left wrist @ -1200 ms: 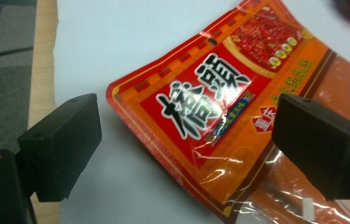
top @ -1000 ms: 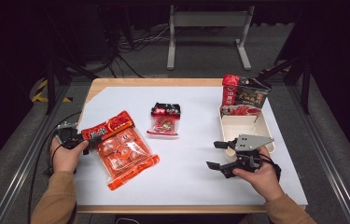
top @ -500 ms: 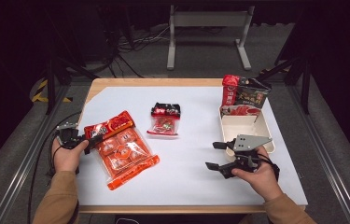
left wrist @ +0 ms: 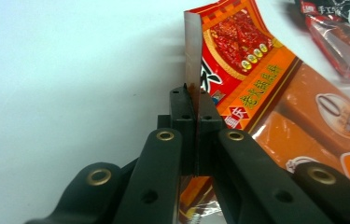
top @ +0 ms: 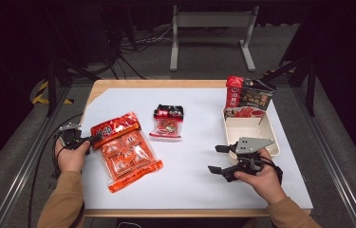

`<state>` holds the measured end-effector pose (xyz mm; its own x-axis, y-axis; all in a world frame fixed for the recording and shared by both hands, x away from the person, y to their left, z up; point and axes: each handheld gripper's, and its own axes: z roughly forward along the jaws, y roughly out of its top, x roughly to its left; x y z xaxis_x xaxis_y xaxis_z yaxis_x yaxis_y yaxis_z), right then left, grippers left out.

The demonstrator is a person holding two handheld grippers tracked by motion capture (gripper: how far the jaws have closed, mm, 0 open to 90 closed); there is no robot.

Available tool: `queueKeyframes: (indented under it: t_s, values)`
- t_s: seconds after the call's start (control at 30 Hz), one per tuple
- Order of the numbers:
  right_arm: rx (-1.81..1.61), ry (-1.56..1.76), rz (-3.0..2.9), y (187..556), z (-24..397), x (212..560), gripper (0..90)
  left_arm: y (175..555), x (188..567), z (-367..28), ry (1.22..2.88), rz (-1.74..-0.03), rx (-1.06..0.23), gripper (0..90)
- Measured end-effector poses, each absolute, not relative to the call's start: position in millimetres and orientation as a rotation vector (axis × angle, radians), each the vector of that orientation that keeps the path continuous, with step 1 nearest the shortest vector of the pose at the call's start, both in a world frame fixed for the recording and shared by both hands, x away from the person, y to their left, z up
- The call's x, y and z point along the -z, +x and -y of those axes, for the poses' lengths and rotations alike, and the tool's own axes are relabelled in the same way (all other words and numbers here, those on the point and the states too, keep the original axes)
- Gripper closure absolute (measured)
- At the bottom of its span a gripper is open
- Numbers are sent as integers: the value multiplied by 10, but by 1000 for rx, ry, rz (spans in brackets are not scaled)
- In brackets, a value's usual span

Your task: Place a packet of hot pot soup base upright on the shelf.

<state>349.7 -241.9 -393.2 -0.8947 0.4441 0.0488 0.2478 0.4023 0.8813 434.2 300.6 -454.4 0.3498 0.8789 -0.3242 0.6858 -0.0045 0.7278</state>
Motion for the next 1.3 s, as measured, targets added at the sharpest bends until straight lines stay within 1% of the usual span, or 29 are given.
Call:
queueKeyframes:
  t_s: [0.27,0.4,0.47,0.57,0.9,1.07,1.3]
  values:
    - [-1493,626,-2457,3493,2438,3923,231,4283,4396,-2960,1742,-1349,-311,900]
    - [-1496,640,-2465,3491,2443,3924,270,4234,4280,-2947,1742,-1303,-353,900]
    - [-1501,643,-2470,3487,2444,3918,299,4220,4250,-2944,1732,-1287,-350,900]
    - [-1516,649,-2488,3488,2441,3914,329,4140,4108,-2935,1701,-1248,-369,900]
    - [-1500,636,-2506,3484,2426,3899,378,3961,3794,-2888,1657,-1133,-386,900]
    - [-1498,634,-2515,3486,2427,3895,420,3872,3627,-2826,1651,-1062,-396,900]
    - [-1469,595,-2488,3482,2415,3849,436,3760,3452,-2771,1642,-988,-387,900]
